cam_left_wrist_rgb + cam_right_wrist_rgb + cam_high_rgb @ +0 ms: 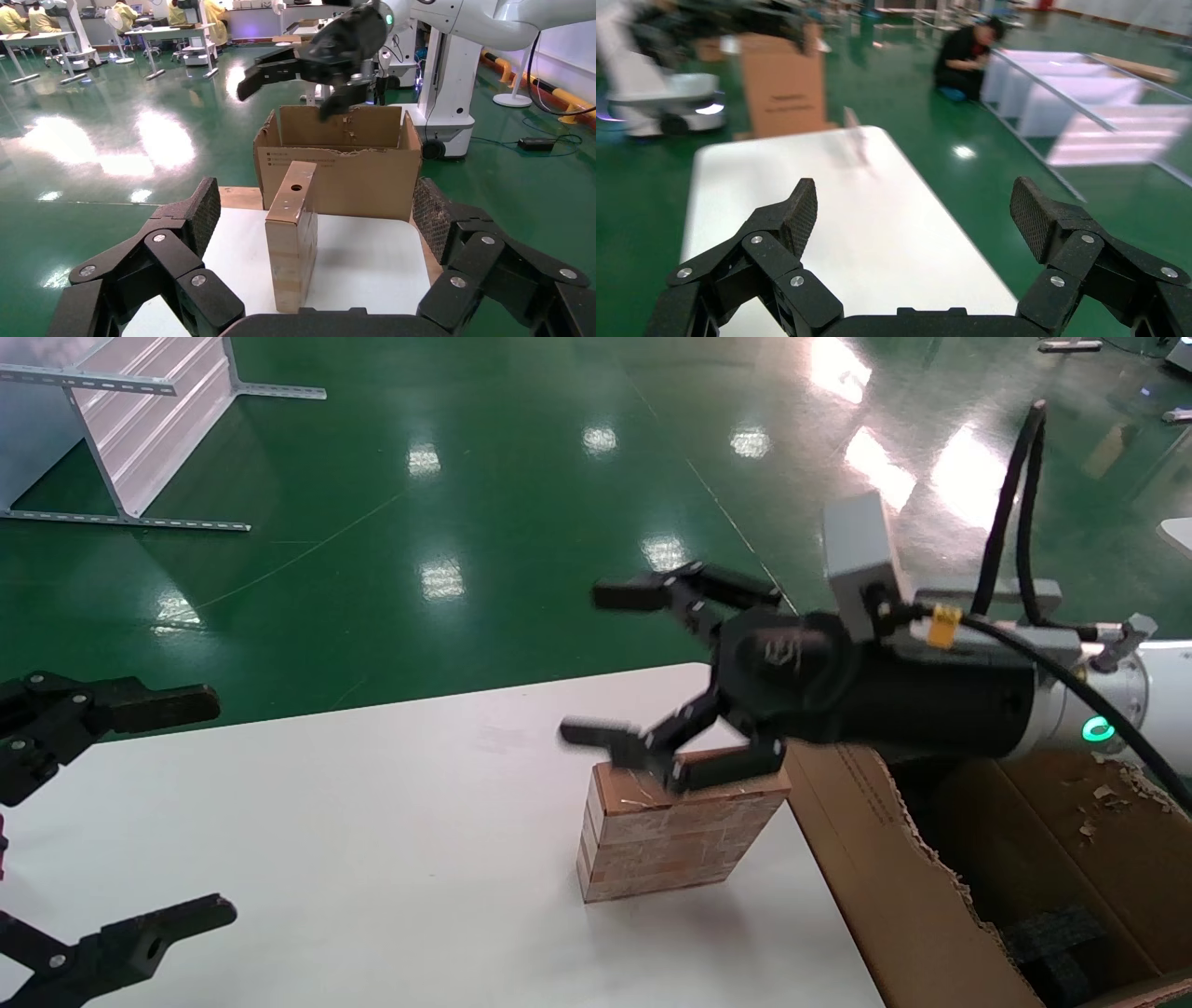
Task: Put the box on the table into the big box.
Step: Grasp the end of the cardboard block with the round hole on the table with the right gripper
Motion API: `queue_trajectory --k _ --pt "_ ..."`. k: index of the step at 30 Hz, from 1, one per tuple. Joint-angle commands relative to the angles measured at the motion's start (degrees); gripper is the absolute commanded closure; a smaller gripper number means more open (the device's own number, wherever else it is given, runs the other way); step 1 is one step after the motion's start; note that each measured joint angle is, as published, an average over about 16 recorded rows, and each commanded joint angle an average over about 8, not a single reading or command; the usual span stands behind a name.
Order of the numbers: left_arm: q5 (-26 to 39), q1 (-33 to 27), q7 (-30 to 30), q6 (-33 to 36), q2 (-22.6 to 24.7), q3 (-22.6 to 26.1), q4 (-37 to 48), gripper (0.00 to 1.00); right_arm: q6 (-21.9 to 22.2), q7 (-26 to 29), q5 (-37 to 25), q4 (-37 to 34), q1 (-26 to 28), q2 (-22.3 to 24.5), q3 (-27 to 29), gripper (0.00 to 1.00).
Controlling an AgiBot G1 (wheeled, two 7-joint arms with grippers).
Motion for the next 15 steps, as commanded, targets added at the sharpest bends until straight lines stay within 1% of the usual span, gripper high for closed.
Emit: queue_trajectory --k 1,4,8,15 --pt "0.00 0.00 0.01 0.00 0.00 0.01 0.00 0.00 1.46 -0.20 -1.07 -0.56 0.02 0.58 0.14 0.00" --pt "-0.01 -0.01 0.01 0.00 -0.01 0.02 0.01 0.00 2.43 -0.45 -2.97 -1.58 0.37 1.35 -0.13 0.00" --pt "-0.02 -0.01 0.02 -0.01 -0.01 0.04 0.01 0.00 2.44 -0.49 -5.32 -3.33 1.11 2.28 -0.80 0.00" --pt "-0.04 -0.02 0.03 -0.02 -0.02 0.07 0.01 0.00 -0.61 -1.61 -7.70 -7.68 2.72 3.24 -1.83 0.00"
